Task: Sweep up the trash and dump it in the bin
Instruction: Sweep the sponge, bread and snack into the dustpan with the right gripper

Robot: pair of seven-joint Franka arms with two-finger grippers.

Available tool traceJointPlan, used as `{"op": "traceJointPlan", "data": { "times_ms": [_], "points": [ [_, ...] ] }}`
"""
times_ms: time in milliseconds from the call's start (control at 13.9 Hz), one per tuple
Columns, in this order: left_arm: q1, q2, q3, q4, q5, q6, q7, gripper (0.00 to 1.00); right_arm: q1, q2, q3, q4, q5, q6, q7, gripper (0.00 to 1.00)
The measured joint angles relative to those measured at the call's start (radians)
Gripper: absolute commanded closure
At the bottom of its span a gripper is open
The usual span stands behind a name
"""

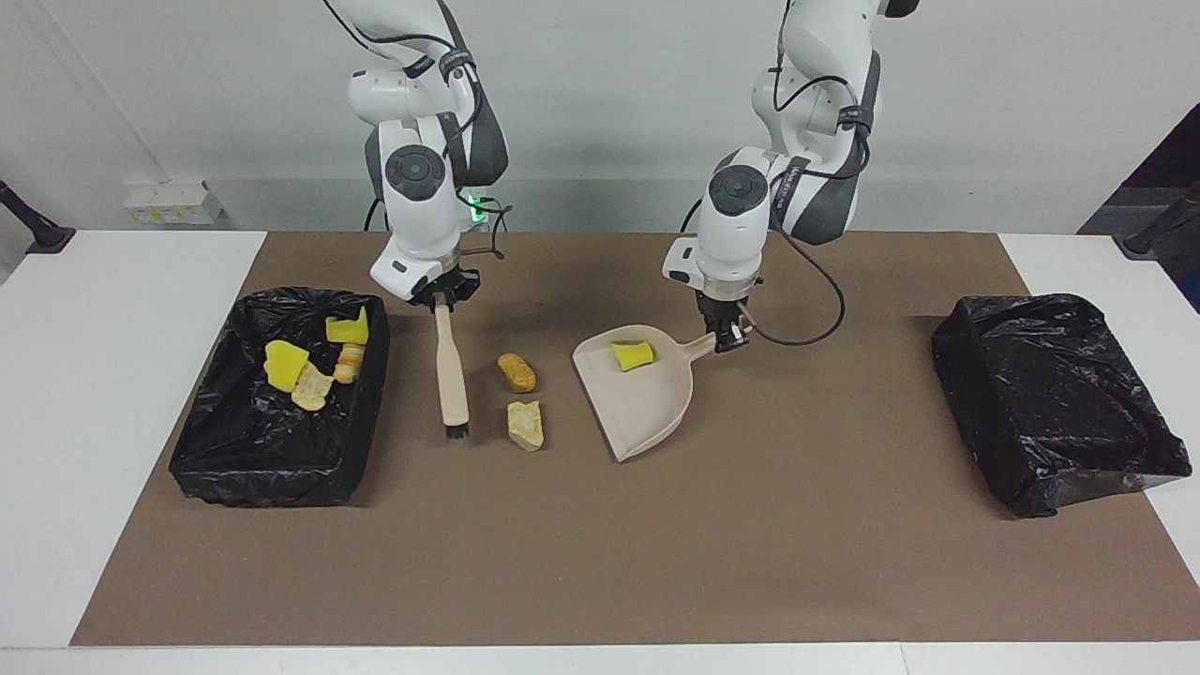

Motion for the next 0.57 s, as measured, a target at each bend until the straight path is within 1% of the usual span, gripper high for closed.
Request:
{"op": "traceJointPlan", "data": {
  "times_ms": [215, 359, 574],
  "points": [
    [-0.001, 0.014, -0.005, 0.021, 0.003, -0.027, 0.000, 1.00, 0.071, 0.040, 0.007, -0.001, 0.004, 0.029, 0.078, 1.00],
    [-0.006, 0.014, -0.008, 0.021, 0.006, -0.029, 0.000, 1.00, 0.151, 0.055, 0.010, 0.001, 0.026, 0.044, 0.161, 1.00],
    [-0.017, 0.014, -0.010, 0.021, 0.020, -0.030, 0.000, 1.00, 0.267, 0.087, 0.014, 0.016, 0.087, 0.100, 0.257, 1.00]
  ]
}}
